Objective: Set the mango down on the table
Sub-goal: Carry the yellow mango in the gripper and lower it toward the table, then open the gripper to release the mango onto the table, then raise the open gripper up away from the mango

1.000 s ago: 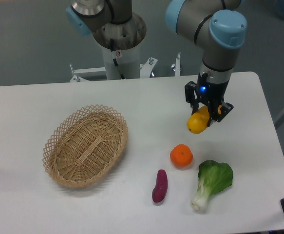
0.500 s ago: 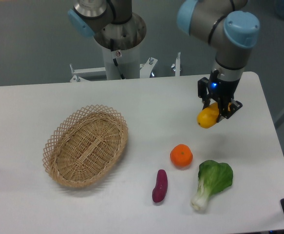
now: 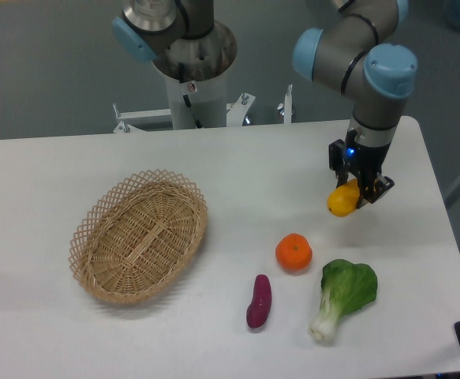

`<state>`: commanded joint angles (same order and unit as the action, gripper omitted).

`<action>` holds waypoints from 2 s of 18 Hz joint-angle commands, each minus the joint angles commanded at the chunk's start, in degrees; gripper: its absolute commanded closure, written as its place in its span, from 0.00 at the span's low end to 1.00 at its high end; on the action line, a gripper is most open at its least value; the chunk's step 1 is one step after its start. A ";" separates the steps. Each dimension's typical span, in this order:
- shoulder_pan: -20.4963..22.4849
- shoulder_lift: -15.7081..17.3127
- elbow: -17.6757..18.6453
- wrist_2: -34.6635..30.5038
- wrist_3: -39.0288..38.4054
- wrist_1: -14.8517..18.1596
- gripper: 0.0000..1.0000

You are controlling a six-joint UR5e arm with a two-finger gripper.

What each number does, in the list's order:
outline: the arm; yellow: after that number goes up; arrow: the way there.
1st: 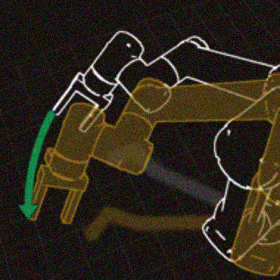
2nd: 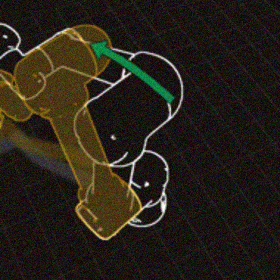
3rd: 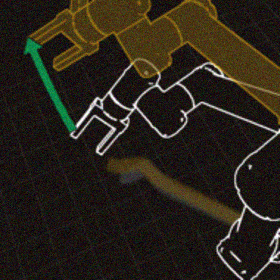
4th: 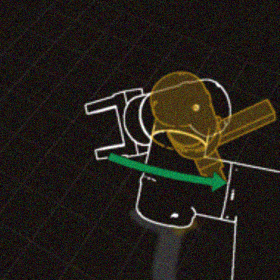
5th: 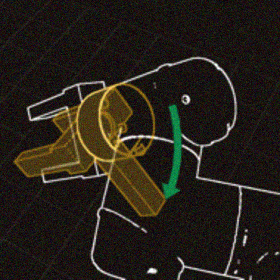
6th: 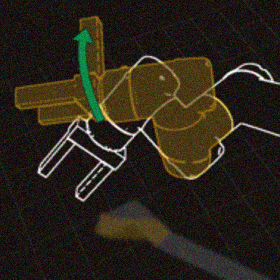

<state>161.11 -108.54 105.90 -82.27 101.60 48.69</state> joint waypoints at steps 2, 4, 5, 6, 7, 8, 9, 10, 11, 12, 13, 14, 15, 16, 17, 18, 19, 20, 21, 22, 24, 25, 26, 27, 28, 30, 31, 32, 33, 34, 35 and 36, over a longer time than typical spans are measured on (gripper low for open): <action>-0.09 -0.71 0.62 0.00 0.17 -0.18 0.54; -0.09 -0.80 0.88 0.00 0.00 -0.26 0.54; -0.09 -1.06 0.97 0.00 -0.09 -0.27 0.54; -0.26 -1.32 0.97 0.00 -0.17 -0.35 0.54; -0.35 -1.50 0.97 0.09 -0.09 -0.35 0.54; -0.79 -1.76 1.06 0.00 -0.17 -0.35 0.54; -1.40 -2.02 1.32 0.00 -0.18 -0.35 0.53; -1.67 -2.03 1.85 0.00 -0.18 -0.44 0.53; -1.67 -2.11 2.11 0.00 -0.18 -0.88 0.52; -1.67 -2.11 2.20 0.00 -0.18 -1.14 0.52; -1.67 -2.11 2.46 0.00 -0.18 -1.23 0.52; -1.67 -2.11 2.47 0.09 -0.18 -1.49 0.51; -1.67 -2.11 2.38 0.09 -0.18 -1.50 0.51; -1.67 -2.03 2.38 0.09 -0.18 -1.50 0.49; -1.67 -2.03 2.20 0.17 -0.09 -1.58 0.38; -1.58 -1.94 1.85 0.18 0.00 -1.58 0.19; -1.58 -1.94 1.59 0.18 0.00 -1.58 0.03; -1.58 -1.76 1.59 0.18 -0.17 -1.50 0.00; -1.58 -1.59 1.67 0.18 -0.26 -1.58 0.00; -1.50 -1.50 1.59 0.18 -0.26 -1.76 0.00; -1.23 -0.80 0.72 0.35 -0.26 -1.93 0.00; -1.23 -0.36 0.01 0.53 -0.26 -1.94 0.00; -1.15 -0.18 -0.26 0.61 -0.18 -1.94 0.00; -1.06 -0.09 -0.87 0.62 -0.18 -1.94 0.00; -0.97 -0.01 -1.92 0.62 -0.18 -1.67 0.00; -0.97 1.65 -3.33 0.61 -0.26 -1.15 0.00; -0.79 2.10 -4.03 0.53 -0.26 -0.80 0.00; -0.44 2.28 -4.47 0.44 -0.26 0.25 0.00; -0.35 2.37 -5.35 0.35 -0.18 1.39 0.00; -0.27 2.45 -6.31 0.35 -0.18 2.80 0.00; -0.27 2.37 -7.54 0.35 -0.18 4.90 0.00; -0.18 2.45 -9.12 0.35 -0.18 7.27 0.00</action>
<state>160.93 -106.08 96.78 -81.91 101.43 55.96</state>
